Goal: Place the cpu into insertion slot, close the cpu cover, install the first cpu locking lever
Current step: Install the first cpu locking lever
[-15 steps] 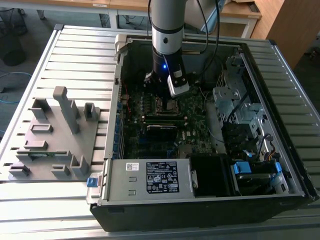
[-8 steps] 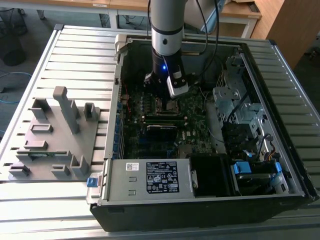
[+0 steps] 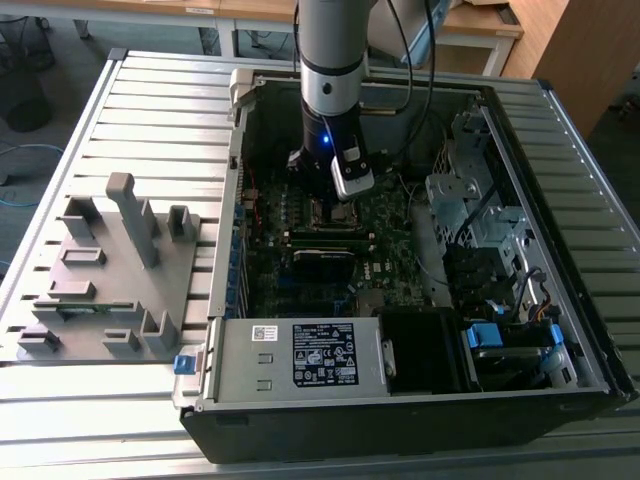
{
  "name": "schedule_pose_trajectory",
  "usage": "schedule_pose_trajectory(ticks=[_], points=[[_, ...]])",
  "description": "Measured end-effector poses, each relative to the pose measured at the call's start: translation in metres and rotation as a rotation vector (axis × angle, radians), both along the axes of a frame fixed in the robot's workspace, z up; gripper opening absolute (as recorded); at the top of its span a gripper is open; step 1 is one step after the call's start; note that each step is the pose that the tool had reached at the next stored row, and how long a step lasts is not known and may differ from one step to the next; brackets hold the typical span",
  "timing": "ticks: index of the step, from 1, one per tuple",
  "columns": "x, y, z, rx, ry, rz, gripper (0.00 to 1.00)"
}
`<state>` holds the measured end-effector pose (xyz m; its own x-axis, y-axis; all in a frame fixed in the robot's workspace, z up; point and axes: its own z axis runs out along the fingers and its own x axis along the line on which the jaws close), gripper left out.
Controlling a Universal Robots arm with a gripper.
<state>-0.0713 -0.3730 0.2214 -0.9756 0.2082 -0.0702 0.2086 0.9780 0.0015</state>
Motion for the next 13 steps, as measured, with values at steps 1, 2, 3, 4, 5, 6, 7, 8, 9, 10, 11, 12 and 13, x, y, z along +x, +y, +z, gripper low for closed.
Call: schedule_pose_trajectory(ticks=[1, 2, 3, 4, 5, 6, 7, 8, 9, 10, 11, 12, 13], points=[[-0.0005, 0.0000, -0.0005, -0.0001, 0.0000, 0.000, 0.10], [-0.0012, 0.0000, -0.0011, 0.0000, 0.0000, 0.000, 0.10], [-0.0019, 0.0000, -0.0017, 0.0000, 0.0000, 0.000, 0.10], [-0.0025, 0.0000, -0.0022, -0.0001, 0.0000, -0.001, 0.10], [-0.0032, 0.0000, -0.0028, 0.0000, 0.0000, -0.001, 0.10], [-0.0038, 0.0000, -0.0032, -0.0001, 0.0000, -0.001, 0.10], [-0.0045, 0.0000, -0.0035, -0.0001, 0.0000, -0.001, 0.10], [-0.0050, 0.0000, -0.0039, 0.0000, 0.0000, -0.001, 0.10], [-0.0054, 0.0000, -0.0041, 0.0000, 0.0000, -0.001, 0.10], [-0.0057, 0.0000, -0.0045, 0.0000, 0.0000, -0.001, 0.10], [-0.0059, 0.0000, -0.0050, 0.0001, -0.0001, -0.001, 0.10], [-0.0062, 0.0000, -0.0057, 0.0002, -0.0002, -0.001, 0.10], [-0.0066, 0.0000, -0.0066, 0.0001, -0.0001, -0.001, 0.10]])
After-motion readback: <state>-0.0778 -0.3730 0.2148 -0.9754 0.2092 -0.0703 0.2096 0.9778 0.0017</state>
